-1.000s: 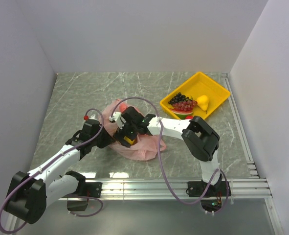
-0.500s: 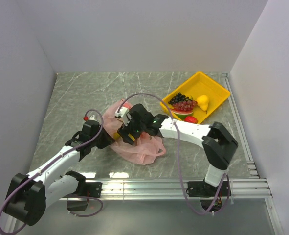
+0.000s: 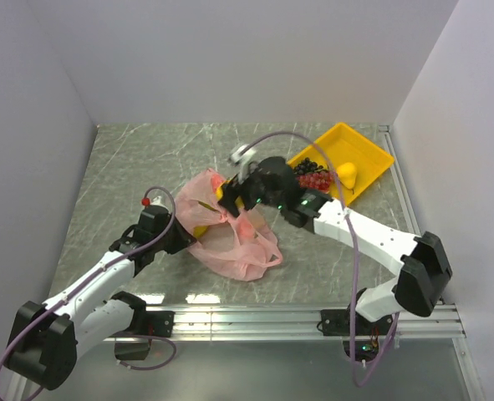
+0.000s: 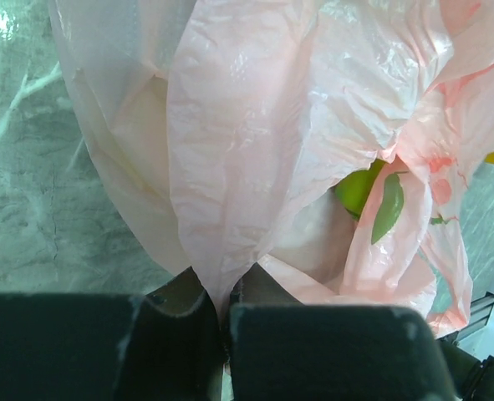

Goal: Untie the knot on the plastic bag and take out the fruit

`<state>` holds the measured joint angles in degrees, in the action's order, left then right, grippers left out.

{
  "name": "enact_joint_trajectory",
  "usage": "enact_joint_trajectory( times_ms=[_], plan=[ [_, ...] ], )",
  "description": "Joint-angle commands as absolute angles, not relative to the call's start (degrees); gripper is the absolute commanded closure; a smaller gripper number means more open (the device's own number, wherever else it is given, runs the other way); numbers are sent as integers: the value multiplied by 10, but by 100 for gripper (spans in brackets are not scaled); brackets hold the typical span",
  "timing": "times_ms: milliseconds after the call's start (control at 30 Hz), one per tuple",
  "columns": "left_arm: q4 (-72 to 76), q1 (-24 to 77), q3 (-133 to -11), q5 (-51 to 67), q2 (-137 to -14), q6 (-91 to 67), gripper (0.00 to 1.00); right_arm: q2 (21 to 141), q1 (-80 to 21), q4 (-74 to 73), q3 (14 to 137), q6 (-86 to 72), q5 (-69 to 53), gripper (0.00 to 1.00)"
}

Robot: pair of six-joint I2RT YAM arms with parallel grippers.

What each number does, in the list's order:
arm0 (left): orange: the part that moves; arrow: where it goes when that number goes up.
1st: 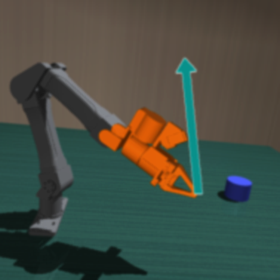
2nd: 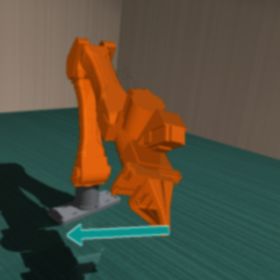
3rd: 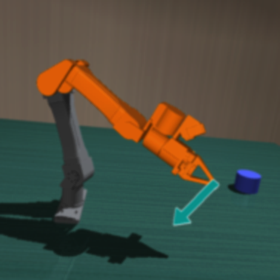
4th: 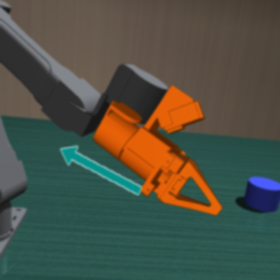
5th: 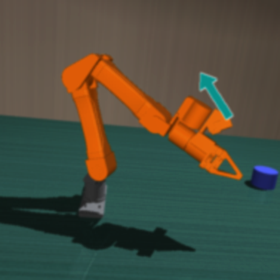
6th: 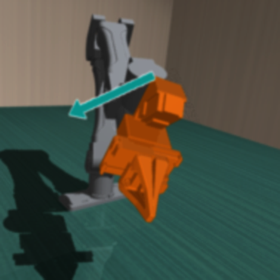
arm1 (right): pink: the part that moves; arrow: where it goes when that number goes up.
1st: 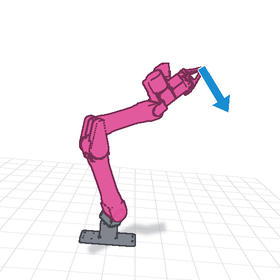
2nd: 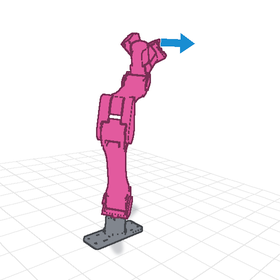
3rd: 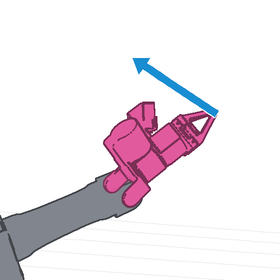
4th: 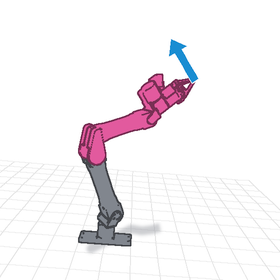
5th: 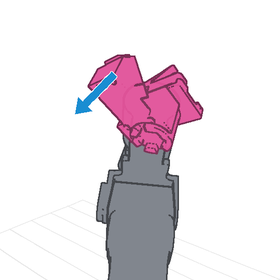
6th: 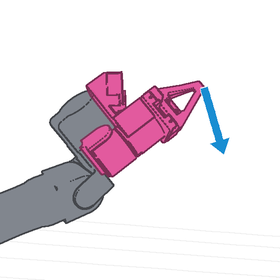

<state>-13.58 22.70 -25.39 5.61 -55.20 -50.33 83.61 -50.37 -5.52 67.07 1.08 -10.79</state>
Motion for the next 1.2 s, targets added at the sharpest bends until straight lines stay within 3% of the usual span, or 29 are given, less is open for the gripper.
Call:
enact_joint_trajectory(
  times_ms=[0, 200, 367, 533, 633, 667, 767, 833, 1033, 1167],
  plan=[
    [-133, 229, -264, 58, -534, -493, 91, 799, -419, -17, 660, -43, 30, 80],
    [-141, 228, -272, 76, -535, -483, 91, 828, -248, -37, 656, -115, 196, 80],
    [-139, 229, -276, 97, -535, -473, 91, 910, -105, -44, 700, -152, 178, 74],
    [-136, 229, -273, 108, -546, -470, 92, 1021, -42, -78, 811, -170, 160, 68],
    [-136, 229, -272, 107, -541, -471, 92, 1088, -20, -90, 872, -177, 149, 52],
    [-137, 229, -271, 108, -538, -472, 92, 1119, -16, -97, 888, -178, 149, 34],
    [-143, 228, -271, 101, -538, -469, 92, 1162, -11, -126, 940, -178, 163, 7],
    [-144, 229, -270, 100, -538, -471, 92, 1170, -10, -127, 949, -178, 160, 1],
    [-143, 229, -269, 99, -542, -472, 92, 1144, -10, -115, 924, -185, 131, 0],
    [-147, 229, -270, 88, -532, -476, 92, 1052, -26, -83, 853, -183, 91, 4]
  ],
)
